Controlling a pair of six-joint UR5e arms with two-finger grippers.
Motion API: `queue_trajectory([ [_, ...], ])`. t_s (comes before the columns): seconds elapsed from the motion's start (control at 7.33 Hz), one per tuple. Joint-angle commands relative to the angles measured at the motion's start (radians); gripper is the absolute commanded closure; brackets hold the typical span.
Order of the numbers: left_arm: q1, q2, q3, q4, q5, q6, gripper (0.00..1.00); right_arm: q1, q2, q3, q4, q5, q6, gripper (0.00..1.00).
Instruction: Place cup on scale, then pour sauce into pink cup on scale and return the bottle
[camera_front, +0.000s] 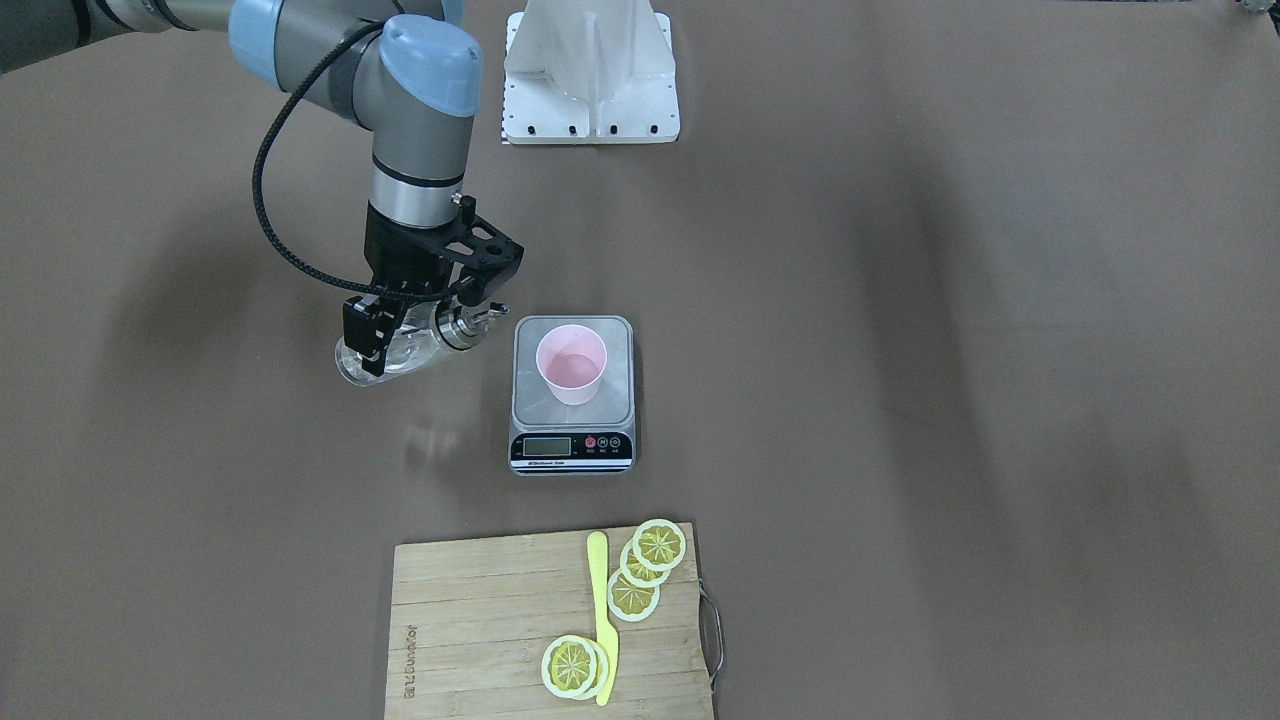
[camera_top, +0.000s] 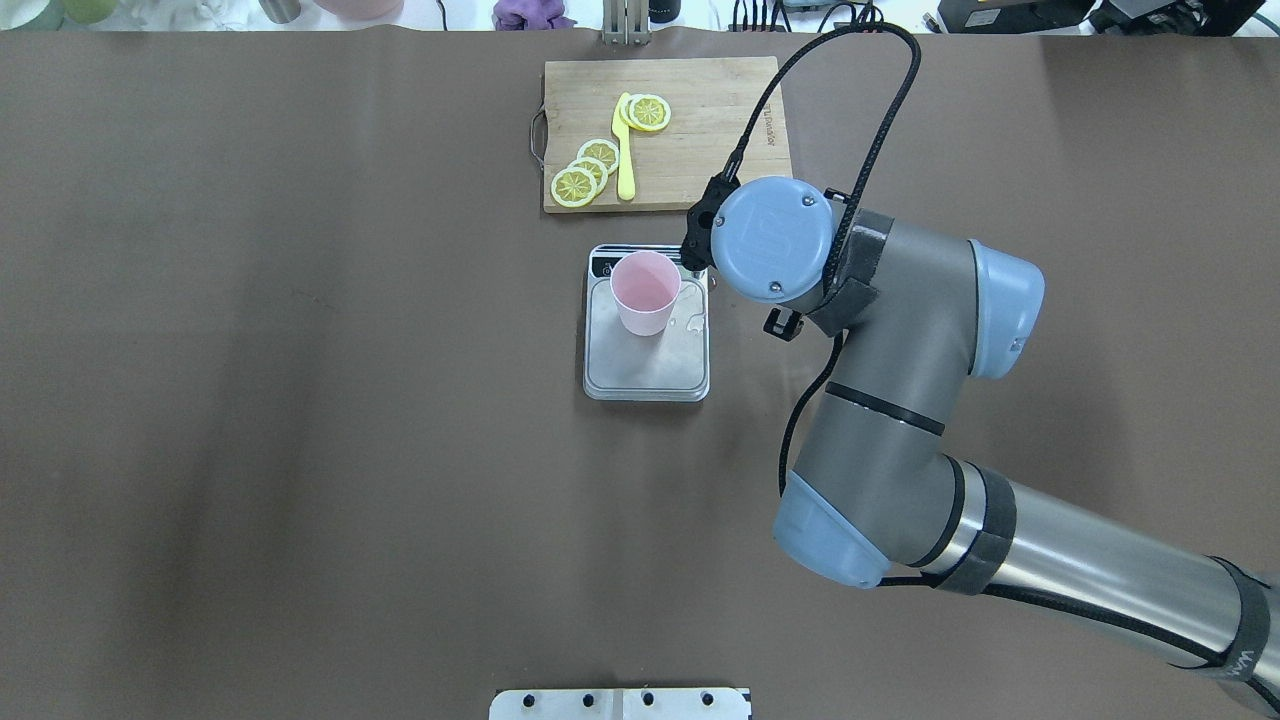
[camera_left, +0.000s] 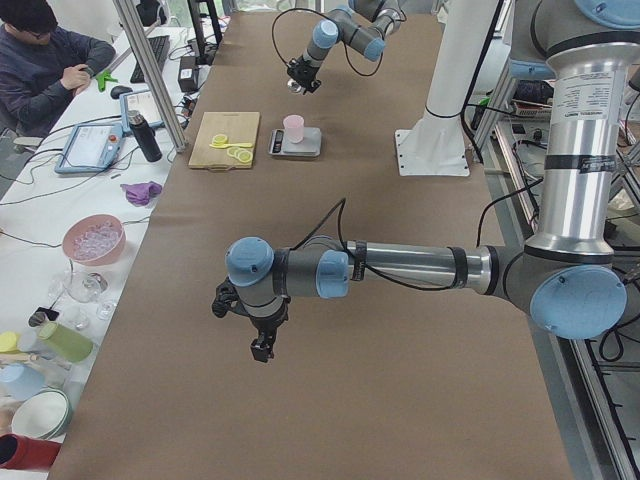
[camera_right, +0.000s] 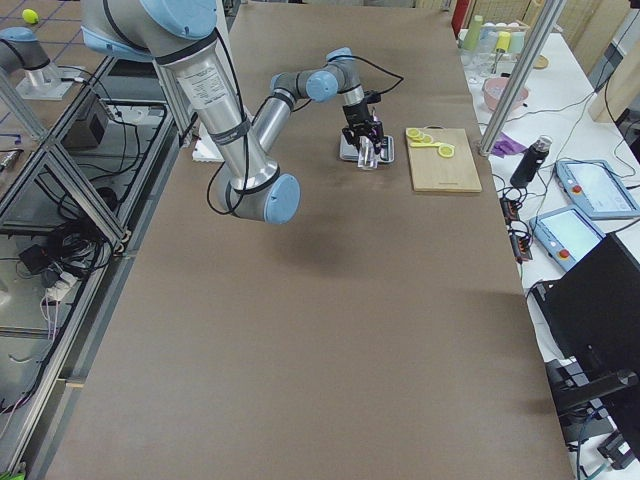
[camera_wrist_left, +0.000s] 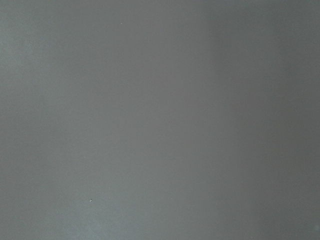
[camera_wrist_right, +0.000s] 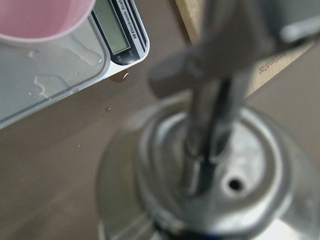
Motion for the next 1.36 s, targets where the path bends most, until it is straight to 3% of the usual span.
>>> queue_trajectory([
  [0.0,0.0,0.0,0.007,0.0,0.0,0.002,0.01,-0.008,0.048,0.0,-0.138,-0.036,-0.003,1.0],
  [0.55,0.001,0.014,0.013,-0.001,-0.002,0.002,0.01,-0.04,0.11,-0.028,-0.292,-0.111,-0.02,1.0],
  [1.23,0.001,0.016,0.019,-0.001,-0.002,0.003,0.01,-0.065,0.217,-0.239,-0.297,-0.14,-0.019,1.0],
])
